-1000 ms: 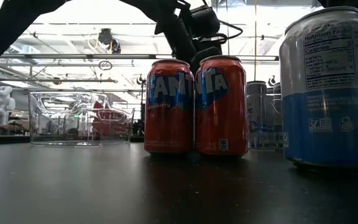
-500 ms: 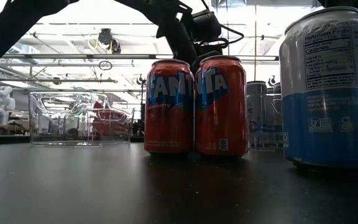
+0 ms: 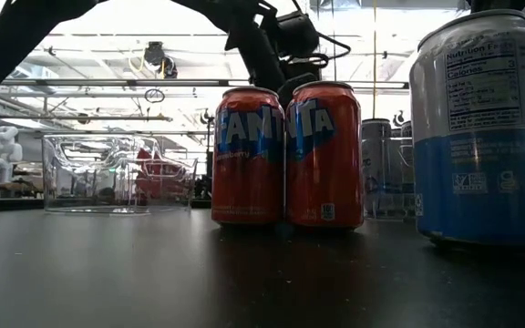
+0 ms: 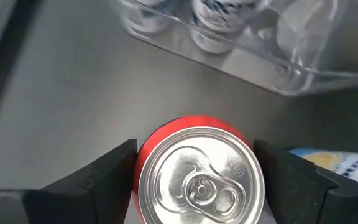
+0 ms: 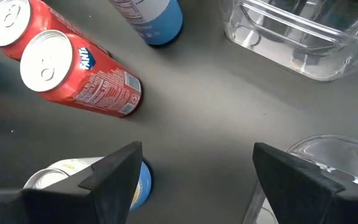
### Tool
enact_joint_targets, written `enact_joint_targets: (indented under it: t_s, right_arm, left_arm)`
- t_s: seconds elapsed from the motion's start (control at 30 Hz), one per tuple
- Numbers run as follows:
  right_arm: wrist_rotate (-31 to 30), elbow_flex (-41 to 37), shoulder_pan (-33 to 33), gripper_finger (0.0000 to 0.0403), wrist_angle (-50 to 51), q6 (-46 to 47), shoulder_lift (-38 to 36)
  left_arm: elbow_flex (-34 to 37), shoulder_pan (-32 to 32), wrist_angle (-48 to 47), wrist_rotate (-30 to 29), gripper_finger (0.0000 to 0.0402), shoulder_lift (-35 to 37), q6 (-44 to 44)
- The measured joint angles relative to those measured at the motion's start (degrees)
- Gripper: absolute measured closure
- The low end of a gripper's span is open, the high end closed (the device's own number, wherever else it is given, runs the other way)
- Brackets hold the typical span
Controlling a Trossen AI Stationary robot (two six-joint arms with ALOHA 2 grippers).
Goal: Sort soda cans
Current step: Put the red soda can into the top left transparent bin
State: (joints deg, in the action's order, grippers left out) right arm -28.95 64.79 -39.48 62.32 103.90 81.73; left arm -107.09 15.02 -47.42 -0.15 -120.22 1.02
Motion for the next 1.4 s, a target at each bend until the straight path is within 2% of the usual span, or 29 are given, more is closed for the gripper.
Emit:
enact_joint_targets:
  t_s: [0.2,0.53,0.67,0.97,1.07,1.17,1.3,1.4]
  right_arm:
    - [-0.02,0.0,0.0,0.0105,0.05,0.0,0.0]
    - [0.0,0.0,0.24,0.0105,0.82,0.0,0.0]
    - [-0.03,0.02,0.87,0.0105,1.12,-0.02,0.0]
    - [-2.69,0.02,1.97,0.0105,1.14,-1.25,0.0]
    - [-2.71,0.02,2.39,0.0105,1.06,-1.29,0.0]
    - [-2.72,0.02,2.71,0.0105,0.95,-1.29,0.0]
    - [-2.72,0.02,3.15,0.0105,0.86,-1.1,0.0]
    - [-2.74,0.02,3.57,0.0105,0.72,-0.85,0.0]
  left_arm:
    - [-2.69,1.73,-1.64,-0.14,0.0107,0.95,0.02]
    - [-15.22,5.1,-14.7,-3.58,0.01,2.41,-1.2]
    - [-16.13,6.78,-17.28,-3.81,0.0097,6.6,-0.85]
    - [-15.53,13.15,-30.34,-6.11,0.0094,19.38,-0.27]
    - [-12.3,15.22,-30.48,-9.02,0.0094,24.23,-0.65]
    - [-5.49,17.95,-30.05,-9.33,0.0094,30.36,-0.32]
    - [9.83,21.25,-24.76,-9.24,0.0093,39.14,0.63]
    - [22.92,23.28,-16.92,-6.35,0.0093,45.29,2.63]
